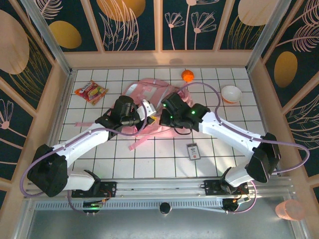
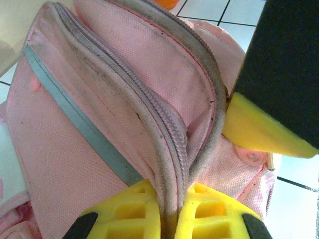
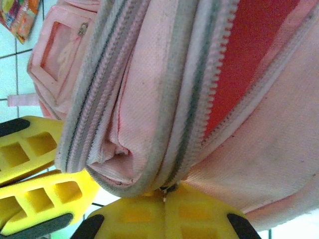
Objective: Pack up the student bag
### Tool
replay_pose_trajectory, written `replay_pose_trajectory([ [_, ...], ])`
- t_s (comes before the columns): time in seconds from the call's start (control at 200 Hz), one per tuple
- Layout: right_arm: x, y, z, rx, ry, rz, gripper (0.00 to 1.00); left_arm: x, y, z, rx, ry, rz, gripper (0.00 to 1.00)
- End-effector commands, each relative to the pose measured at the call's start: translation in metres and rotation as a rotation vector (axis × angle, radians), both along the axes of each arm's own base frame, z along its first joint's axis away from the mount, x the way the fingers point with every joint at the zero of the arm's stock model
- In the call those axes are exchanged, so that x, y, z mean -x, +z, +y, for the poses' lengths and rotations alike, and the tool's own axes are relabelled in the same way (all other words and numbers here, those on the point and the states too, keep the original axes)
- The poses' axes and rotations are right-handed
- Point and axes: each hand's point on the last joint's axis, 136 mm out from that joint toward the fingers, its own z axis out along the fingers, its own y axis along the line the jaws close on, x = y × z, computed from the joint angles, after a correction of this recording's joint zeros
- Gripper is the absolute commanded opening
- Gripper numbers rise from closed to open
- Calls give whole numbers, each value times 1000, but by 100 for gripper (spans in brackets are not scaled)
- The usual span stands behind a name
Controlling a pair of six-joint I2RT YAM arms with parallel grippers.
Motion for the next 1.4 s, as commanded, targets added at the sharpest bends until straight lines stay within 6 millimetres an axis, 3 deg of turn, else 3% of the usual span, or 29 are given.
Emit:
replay_pose_trajectory([
  [0.0, -10, 0, -36, 126, -83, 13, 0, -3, 16, 1, 24, 12, -32, 0],
  [0.155, -10, -1, -62, 176, -41, 64, 0, 0, -4, 12, -72, 9, -56, 0],
  [0.265, -13, -8, -72, 184, 24, 76, 0, 9, -8, 16, -112, -44, -90, 0],
  [0.4, -13, -6, -61, 151, 129, 86, 0, 18, -15, 25, -168, -92, -126, 0],
  [0.51, -7, -13, -50, 120, 208, 102, 0, 19, -25, 44, -237, -90, -135, 0],
  [0.591, 7, -15, -23, 7, 313, 119, 0, 18, -27, 61, -270, -73, -153, 1],
  [0.656, 24, -9, 3, -81, 409, 118, 0, 12, -29, 76, -310, -25, -170, 13],
  [0.751, 42, 3, 33, -211, 466, 131, 0, 7, -17, 84, -320, 25, -175, 61],
  [0.846, 49, 17, 51, -323, 469, 135, 0, 25, 18, 61, -155, -60, -121, 76],
  [0.916, 48, 24, 54, -355, 454, 128, 0, 46, 33, 46, -31, -138, -57, 76],
  [1.031, 51, 26, 55, -369, 465, 129, 0, 70, 8, 43, -85, -181, -33, 76],
  [1.111, 54, 22, 56, -365, 489, 142, 0, 81, 8, 32, -77, -210, -31, 76],
  [1.191, 55, 18, 56, -344, 511, 155, 0, 68, 22, 23, -11, -127, -79, 75],
  [1.286, 55, 19, 55, -335, 523, 152, 0, 51, 30, 21, 15, -55, -151, 58],
  [1.396, 55, 25, 54, -348, 541, 137, 0, 30, 5, 31, -100, 17, -190, 54],
])
